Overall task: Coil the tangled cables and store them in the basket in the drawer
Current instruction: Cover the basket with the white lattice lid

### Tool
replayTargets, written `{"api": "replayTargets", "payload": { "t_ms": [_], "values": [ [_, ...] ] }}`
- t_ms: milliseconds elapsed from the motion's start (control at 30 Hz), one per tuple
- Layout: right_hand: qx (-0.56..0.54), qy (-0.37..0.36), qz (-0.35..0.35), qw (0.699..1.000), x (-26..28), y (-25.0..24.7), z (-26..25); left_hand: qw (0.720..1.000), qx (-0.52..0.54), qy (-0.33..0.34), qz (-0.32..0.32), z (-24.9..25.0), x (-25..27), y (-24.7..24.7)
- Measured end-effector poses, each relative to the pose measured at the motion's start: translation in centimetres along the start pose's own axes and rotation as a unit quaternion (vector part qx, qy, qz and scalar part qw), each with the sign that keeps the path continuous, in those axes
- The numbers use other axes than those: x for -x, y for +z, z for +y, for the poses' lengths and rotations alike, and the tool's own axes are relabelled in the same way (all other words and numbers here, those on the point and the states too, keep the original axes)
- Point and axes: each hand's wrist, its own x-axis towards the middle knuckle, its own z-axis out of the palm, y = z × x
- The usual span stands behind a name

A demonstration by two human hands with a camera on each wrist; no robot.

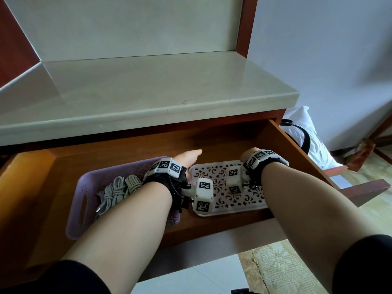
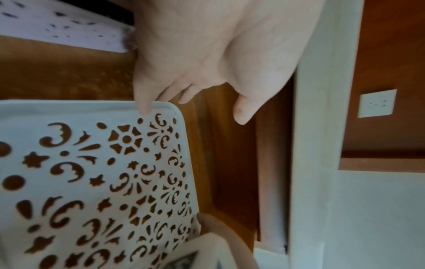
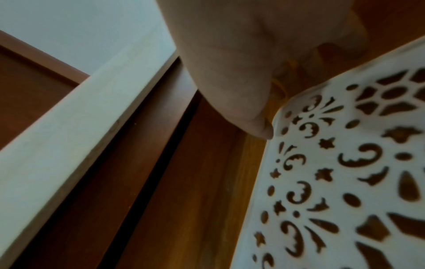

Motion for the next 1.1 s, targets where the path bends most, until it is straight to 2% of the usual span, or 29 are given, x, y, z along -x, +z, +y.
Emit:
{"api": "replayTargets", "payload": {
  "t_ms": [33, 100, 167, 267, 367, 567, 633, 667, 733, 800, 867, 933, 1000, 1100],
  "values": [
    [-0.086, -0.011, -0.001, 0.996, -0.5, -0.1, 0.1, 1.0, 0.013, 0.016, -0.012, 0.3, 0.3, 0.0],
    [-0.18, 0.004, 0.034, 0.983, -1.3, -0.2, 0.1, 0.998, 0.038, 0.056, -0.006, 0.9, 0.9, -0.3],
    [-0.219, 0.043, 0.093, 0.97, -1.3, -0.8, -0.9, 0.994, 0.045, 0.095, -0.006, 1.7, 2.1, -0.4],
    [-0.182, 0.108, 0.193, 0.958, -0.3, -2.4, -2.6, 0.989, 0.054, 0.139, -0.007, 2.6, 2.5, -0.7],
    [-0.204, 0.072, 0.245, 0.945, 0.4, -3.7, -3.6, 0.981, 0.068, 0.182, 0.008, 3.3, 2.7, -1.0],
    [-0.261, -0.032, 0.347, 0.9, 2.1, -4.3, -4.3, 0.953, 0.079, 0.258, 0.14, 3.6, 3.8, -2.1],
    [-0.296, -0.078, 0.345, 0.887, 2.9, -4.4, -4.5, 0.941, 0.068, 0.287, 0.166, 3.6, 4.4, -3.0],
    [-0.31, -0.101, 0.345, 0.88, 3.2, -4.4, -4.6, 0.932, 0.109, 0.301, 0.171, 3.6, 4.8, -3.4],
    [-0.342, -0.154, 0.343, 0.861, 4.0, -4.3, -5.0, 0.915, 0.119, 0.336, 0.186, 3.8, 5.3, -4.2],
    [-0.407, -0.2, 0.314, 0.834, 4.5, -4.0, -5.5, 0.899, 0.132, 0.377, 0.182, 3.9, 4.9, -5.3],
    [-0.471, -0.232, 0.268, 0.808, 5.0, -3.5, -6.3, 0.873, 0.166, 0.404, 0.219, 3.9, 4.9, -6.6],
    [-0.496, -0.267, 0.234, 0.792, 5.3, -2.8, -7.2, 0.854, 0.171, 0.405, 0.278, 3.9, 5.2, -8.0],
    [-0.499, -0.301, 0.216, 0.783, 5.7, -1.9, -8.2, 0.846, 0.161, 0.406, 0.306, 3.8, 5.5, -9.5],
    [-0.496, -0.338, 0.19, 0.777, 6.2, -0.9, -9.5, 0.854, 0.173, 0.374, 0.316, 3.5, 5.7, -11.4]
  ]
}}
